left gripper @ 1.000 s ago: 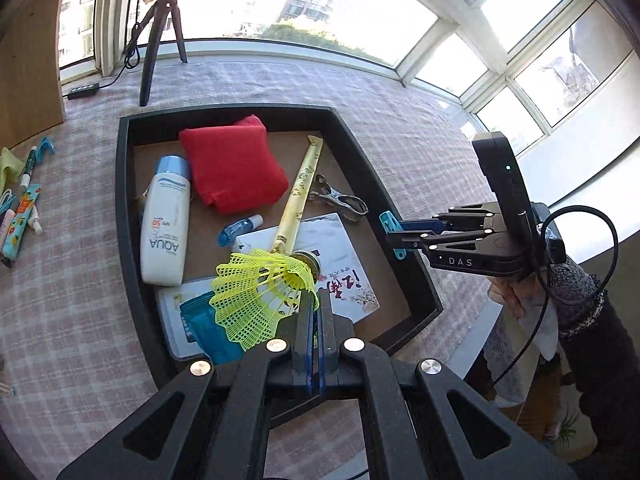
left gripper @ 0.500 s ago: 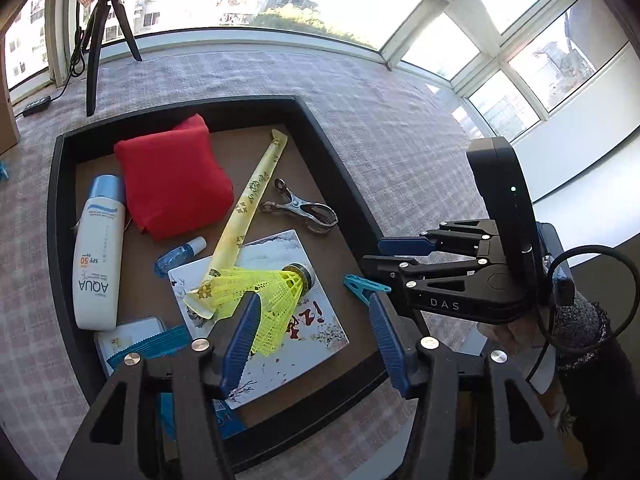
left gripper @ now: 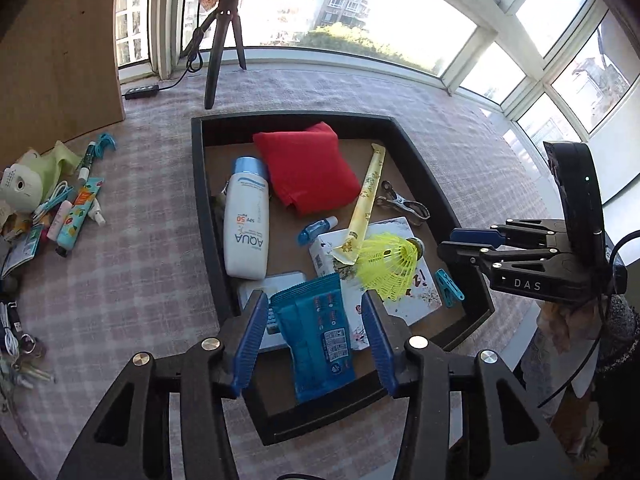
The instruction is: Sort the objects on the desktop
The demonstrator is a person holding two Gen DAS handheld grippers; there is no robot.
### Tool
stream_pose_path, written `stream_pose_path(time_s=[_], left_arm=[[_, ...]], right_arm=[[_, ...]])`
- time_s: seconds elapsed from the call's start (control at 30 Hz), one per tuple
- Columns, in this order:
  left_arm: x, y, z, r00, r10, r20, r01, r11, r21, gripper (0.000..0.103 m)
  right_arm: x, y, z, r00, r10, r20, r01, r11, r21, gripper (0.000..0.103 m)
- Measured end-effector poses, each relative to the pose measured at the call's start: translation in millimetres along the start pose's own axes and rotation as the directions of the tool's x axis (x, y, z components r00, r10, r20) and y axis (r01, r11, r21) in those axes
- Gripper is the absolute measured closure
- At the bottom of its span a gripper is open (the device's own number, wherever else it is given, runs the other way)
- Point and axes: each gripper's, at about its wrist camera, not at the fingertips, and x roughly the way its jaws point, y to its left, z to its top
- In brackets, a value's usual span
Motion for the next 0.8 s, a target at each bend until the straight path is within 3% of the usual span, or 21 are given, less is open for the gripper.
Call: stream_pose_path(time_s=[0.27,0.6,0.8], left_arm=[[-55,115,-43,0.994,0.111,0.023,-0.109,0.992,-0.069,0.058],[-106,280,-114,0.963,0.266,-0.035,-0.268,0.95,-0.158,0.056],[-111,336,-137,0.95,0.303,-0.073,-0.311,0.941,-0.134,0.054]], right_arm=[[7,99,13,0.997,0.079,0.013,-0.078,0.996,-0.043,0.073],[49,265,45,0.986,0.165,-0.032,-0.168,0.971,-0.168,0.073],[73,350,68,0.973,0.219,-0.077,-0.231,0.946,-0.225,0.073]])
